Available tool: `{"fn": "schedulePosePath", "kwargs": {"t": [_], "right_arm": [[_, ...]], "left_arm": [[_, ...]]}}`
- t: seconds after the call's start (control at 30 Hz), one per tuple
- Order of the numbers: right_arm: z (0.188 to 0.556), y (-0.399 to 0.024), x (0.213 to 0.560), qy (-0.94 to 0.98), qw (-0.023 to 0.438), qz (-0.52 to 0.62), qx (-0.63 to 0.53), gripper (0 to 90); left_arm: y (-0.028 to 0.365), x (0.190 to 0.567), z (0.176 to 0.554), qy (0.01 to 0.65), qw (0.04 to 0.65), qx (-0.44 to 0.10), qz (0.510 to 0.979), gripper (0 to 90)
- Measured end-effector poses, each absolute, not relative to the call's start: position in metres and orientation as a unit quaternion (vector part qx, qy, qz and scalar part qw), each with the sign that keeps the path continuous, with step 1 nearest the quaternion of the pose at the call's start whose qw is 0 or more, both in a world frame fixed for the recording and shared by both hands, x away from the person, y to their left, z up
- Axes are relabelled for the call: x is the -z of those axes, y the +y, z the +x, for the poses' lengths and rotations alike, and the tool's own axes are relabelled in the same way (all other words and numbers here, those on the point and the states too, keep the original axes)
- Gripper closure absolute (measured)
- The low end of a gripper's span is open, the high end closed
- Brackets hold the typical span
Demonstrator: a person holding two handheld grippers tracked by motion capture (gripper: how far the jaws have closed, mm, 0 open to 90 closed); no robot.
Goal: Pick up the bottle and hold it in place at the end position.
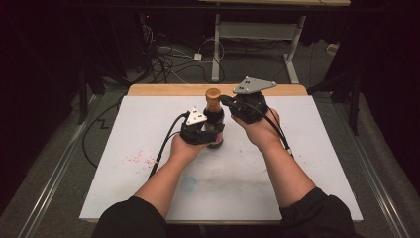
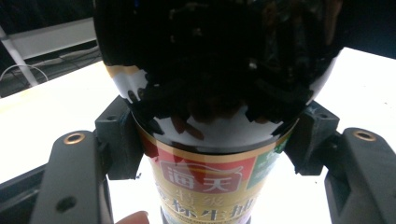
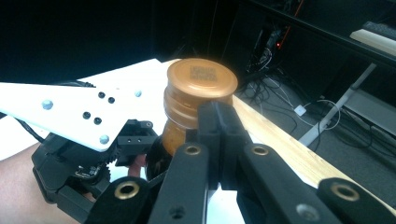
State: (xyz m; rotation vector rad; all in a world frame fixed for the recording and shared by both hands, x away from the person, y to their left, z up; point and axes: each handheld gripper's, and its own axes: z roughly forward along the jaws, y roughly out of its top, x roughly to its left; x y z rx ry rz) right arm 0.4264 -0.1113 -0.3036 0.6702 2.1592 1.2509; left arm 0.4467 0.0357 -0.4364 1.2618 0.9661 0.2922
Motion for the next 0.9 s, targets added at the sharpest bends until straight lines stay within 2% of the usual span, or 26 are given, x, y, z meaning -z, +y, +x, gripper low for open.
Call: {"fn": "schedulePosePath", "kwargs": {"t": [0.07, 0.1, 0.13, 0.17, 0.2, 0.33, 0.4, 0.9], "right_arm": [[0.427, -0.110, 0.303, 0.803, 0.275, 0.251, -0.465, 90.0], [0.421, -0.113, 0.289, 0.763, 0.262, 0.242, -0.540, 90.0], [0.421, -0.113, 0.289, 0.763, 0.262, 0.242, -0.540, 90.0], [0.412, -0.107, 0.270, 0.759, 0.291, 0.218, -0.540, 90.0], [0.413, -0.108, 0.268, 0.759, 0.288, 0.222, -0.539, 90.0], [0.414, -0.118, 0.271, 0.764, 0.294, 0.234, -0.524, 90.0], [0.417, -0.125, 0.279, 0.771, 0.283, 0.247, -0.515, 90.0], [0.423, -0.123, 0.303, 0.801, 0.258, 0.256, -0.476, 90.0]], "left_arm": [[0.036, 0.437, 0.447, 0.430, 0.692, -0.131, 0.566, 31.3], [0.031, 0.438, 0.444, 0.421, 0.688, -0.147, 0.573, 31.3], [0.031, 0.438, 0.444, 0.421, 0.688, -0.147, 0.573, 31.1], [0.032, 0.436, 0.447, 0.433, 0.690, -0.133, 0.565, 30.8], [0.032, 0.436, 0.447, 0.433, 0.690, -0.133, 0.565, 30.7], [0.036, 0.436, 0.446, 0.427, 0.694, -0.126, 0.566, 30.2], [0.035, 0.437, 0.446, 0.427, 0.694, -0.127, 0.566, 30.0], [0.035, 0.438, 0.445, 0.425, 0.698, -0.128, 0.562, 29.7]]}}
